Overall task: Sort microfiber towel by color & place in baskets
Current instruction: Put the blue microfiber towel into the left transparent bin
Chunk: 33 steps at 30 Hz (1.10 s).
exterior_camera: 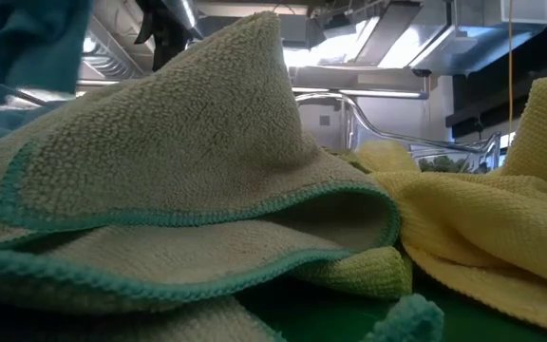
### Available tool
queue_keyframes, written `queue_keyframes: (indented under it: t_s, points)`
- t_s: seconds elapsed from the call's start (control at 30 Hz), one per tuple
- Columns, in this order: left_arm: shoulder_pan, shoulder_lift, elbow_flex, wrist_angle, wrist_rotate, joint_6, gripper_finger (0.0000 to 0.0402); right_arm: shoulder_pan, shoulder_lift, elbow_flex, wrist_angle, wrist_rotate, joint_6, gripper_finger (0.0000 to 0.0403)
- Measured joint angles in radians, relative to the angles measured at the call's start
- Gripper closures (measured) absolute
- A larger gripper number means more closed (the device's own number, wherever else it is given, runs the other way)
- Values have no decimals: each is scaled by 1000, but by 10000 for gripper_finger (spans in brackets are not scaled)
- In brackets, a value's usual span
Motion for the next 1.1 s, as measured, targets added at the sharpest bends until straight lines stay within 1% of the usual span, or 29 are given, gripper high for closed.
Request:
queue_keyframes:
  t_s: [0.13,0.27,0.43,0.6,0.87,1.1]
  points:
    - [0,1,0,-195,14,-139,396,0,0,0,0,0,0,230]
    - [0,10,0,-296,8,-209,395,0,0,0,0,0,1,230]
    - [0,34,0,-314,-34,-251,395,0,0,0,0,0,3,230]
    - [0,103,0,-320,-30,-254,397,0,0,0,0,0,3,230]
    - [0,262,0,-320,59,-266,398,0,0,0,0,0,3,230]
    - [0,429,0,-313,141,-364,398,0,0,0,0,0,3,230]
